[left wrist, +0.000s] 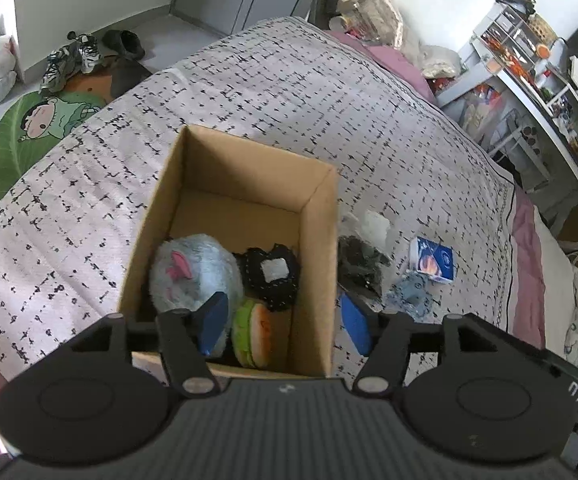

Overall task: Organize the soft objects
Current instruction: 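Withdraw both grippers from the box toward the remaining items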

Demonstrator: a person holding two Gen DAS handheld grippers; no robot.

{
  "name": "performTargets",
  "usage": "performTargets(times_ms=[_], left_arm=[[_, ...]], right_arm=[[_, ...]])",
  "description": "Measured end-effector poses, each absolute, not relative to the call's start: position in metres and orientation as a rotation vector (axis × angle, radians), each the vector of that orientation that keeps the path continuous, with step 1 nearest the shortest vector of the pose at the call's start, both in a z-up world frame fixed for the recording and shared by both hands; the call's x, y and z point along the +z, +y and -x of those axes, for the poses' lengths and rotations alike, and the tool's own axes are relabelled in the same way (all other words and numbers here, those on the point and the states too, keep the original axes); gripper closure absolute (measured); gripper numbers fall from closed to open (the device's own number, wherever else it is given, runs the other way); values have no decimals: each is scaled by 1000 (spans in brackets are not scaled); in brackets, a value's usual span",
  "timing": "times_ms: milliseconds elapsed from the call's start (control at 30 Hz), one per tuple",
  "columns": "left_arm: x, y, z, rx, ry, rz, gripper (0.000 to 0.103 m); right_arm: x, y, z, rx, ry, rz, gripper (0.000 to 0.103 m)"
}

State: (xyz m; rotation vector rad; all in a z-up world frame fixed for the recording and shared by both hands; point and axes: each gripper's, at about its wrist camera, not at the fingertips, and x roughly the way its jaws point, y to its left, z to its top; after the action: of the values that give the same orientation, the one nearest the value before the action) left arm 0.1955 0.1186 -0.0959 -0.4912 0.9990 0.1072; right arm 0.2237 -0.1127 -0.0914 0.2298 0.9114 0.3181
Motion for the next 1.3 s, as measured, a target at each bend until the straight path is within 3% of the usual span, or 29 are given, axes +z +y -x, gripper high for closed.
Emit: performTargets(times_ms=[67, 267, 1300], left_arm=[[-93, 113, -195, 108, 995, 482, 33], [-88, 95, -196, 113, 982, 451, 29], [-88, 14, -235, 83, 930, 326, 30]], right_arm=[[-92, -120, -224, 323, 916, -223, 7], [-94, -142, -223, 328, 912, -197, 5], [-108, -208, -282, 396, 930, -255, 5]])
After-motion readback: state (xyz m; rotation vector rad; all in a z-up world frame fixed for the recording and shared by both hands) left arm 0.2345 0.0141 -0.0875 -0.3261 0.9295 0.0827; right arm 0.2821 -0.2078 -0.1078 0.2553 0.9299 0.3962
